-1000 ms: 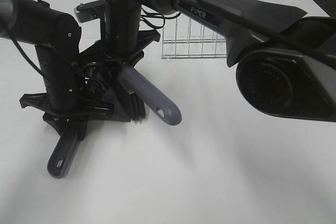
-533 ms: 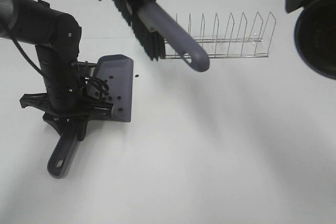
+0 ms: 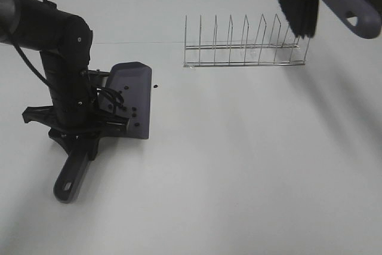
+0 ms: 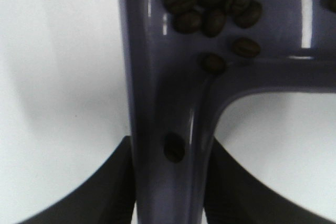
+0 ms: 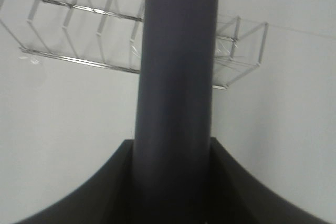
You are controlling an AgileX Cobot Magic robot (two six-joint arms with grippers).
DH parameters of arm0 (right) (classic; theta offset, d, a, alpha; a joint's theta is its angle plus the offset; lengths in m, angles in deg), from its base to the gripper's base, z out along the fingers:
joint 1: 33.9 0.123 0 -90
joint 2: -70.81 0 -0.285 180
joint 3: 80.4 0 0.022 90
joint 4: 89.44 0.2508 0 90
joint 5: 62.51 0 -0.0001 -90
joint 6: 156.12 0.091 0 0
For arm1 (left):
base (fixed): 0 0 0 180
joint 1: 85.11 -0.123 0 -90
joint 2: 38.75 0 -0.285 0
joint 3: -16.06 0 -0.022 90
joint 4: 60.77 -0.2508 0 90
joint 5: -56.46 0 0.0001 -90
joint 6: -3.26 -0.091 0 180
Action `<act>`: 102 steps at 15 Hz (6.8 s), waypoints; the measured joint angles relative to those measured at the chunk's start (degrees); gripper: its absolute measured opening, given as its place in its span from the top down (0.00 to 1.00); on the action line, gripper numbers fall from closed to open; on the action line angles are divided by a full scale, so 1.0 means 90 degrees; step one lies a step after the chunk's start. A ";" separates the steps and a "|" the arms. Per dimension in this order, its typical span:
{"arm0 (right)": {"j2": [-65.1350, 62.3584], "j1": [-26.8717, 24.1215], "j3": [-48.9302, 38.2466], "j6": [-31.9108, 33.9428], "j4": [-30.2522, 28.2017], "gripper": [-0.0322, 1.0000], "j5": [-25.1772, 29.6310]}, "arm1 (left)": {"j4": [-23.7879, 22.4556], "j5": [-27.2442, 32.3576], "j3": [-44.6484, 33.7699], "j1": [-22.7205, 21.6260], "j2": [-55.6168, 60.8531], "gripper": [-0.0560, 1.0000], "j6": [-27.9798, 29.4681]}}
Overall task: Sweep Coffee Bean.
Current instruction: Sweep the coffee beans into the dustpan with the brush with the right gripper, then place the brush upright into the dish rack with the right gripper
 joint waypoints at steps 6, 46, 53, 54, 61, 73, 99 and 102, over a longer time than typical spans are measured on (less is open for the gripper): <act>-0.0331 -0.0401 -0.1776 -0.0013 0.0770 0.70 -0.0115 | 0.0000 0.0000 0.0000 0.0000 0.0000 0.64 0.0000; 0.1617 0.1496 0.0942 -0.0611 -0.0089 0.70 0.0013 | 0.0000 -0.0013 0.0000 0.0000 0.0000 0.64 -0.0127; 0.0229 -0.0407 -0.0630 -0.0573 0.0261 0.70 0.0006 | 0.0000 -0.0013 0.0000 0.0000 0.0000 0.64 -0.0127; 0.0153 -0.0656 -0.0936 -0.0547 0.0433 0.70 0.0006 | 0.0000 -0.0006 0.0000 0.0000 0.0000 0.64 -0.0127; 0.0159 -0.0834 -0.2037 -0.0503 0.0796 0.70 -0.0407 | 0.0000 -0.0006 0.0000 0.0000 0.0000 0.64 -0.0127; 0.0802 -0.0834 -0.2037 -0.0293 0.0312 0.70 -0.1891 | 0.0000 -0.0006 0.0000 0.0000 0.0000 0.64 -0.0146; 0.1751 -0.0987 -0.0490 0.0057 0.0382 0.29 -0.1993 | 0.0051 0.0006 0.0000 0.0000 0.0000 0.64 -0.0146; 0.1687 -0.0987 -0.0490 0.0057 0.0382 0.26 -0.1993 | 0.0051 0.0013 0.0000 0.0000 0.0000 0.64 -0.0146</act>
